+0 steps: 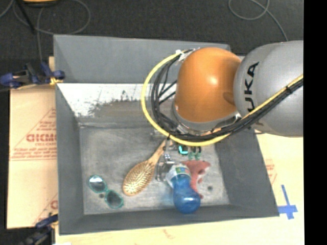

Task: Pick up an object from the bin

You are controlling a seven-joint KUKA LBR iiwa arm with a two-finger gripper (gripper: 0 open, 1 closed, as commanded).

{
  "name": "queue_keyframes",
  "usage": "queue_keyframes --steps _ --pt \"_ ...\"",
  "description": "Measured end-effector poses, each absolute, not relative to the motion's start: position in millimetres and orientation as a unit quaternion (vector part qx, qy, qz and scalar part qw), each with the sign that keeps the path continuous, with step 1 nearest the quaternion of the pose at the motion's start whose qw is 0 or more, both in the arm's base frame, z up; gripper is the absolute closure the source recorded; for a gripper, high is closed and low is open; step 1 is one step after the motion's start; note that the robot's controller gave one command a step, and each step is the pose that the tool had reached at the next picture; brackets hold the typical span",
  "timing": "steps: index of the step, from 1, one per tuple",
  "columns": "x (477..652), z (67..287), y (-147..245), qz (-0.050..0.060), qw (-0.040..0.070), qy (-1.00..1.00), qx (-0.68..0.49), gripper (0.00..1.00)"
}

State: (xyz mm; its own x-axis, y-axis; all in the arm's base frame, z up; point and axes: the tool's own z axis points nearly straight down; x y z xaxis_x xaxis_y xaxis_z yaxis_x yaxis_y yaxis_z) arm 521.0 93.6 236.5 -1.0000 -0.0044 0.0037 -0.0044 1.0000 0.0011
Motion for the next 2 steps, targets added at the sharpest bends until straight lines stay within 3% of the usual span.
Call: queue_keyframes --steps 1,2 --pt "522.4 239.7 93.3 -0.001 -0.002 -1.000 0.001 0.00" --pt "530.4 215.1 95.5 0.000 -0.005 -0.999 0.038 0.00"
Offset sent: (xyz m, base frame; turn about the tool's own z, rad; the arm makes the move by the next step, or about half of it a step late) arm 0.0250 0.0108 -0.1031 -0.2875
